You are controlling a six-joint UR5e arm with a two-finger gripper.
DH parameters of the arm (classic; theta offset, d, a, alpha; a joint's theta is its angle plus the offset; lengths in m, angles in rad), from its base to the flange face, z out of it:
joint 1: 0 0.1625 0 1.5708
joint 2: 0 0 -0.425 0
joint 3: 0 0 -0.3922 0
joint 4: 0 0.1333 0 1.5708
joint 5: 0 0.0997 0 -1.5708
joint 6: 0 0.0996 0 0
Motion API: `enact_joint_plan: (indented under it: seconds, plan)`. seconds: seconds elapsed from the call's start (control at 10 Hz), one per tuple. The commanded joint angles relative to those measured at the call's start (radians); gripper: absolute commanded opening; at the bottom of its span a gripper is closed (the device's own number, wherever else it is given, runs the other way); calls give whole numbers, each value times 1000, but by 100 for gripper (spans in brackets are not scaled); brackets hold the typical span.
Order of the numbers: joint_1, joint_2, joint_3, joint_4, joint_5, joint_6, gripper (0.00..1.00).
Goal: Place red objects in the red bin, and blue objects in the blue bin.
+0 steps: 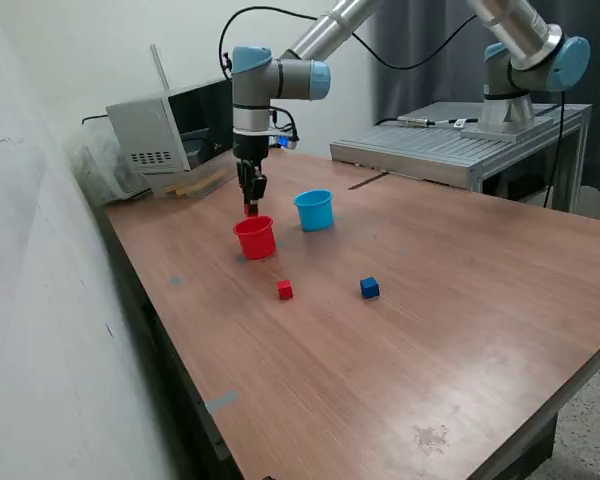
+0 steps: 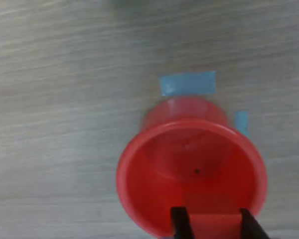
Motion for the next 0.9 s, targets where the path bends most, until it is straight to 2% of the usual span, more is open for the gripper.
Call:
enact_joint_plan:
  seconds: [0.0,0.1,0.2,0.7,0.8]
  plan:
    - [-11,18,-7,-6,1,1,0]
    - [-15,18,-5,-11,1,1,0]
    - [-15,18,-4,-11,1,0,100]
    - [-14,-7,10,2,2,-7,100]
    - [-3,-55,54,6,7,-8,100]
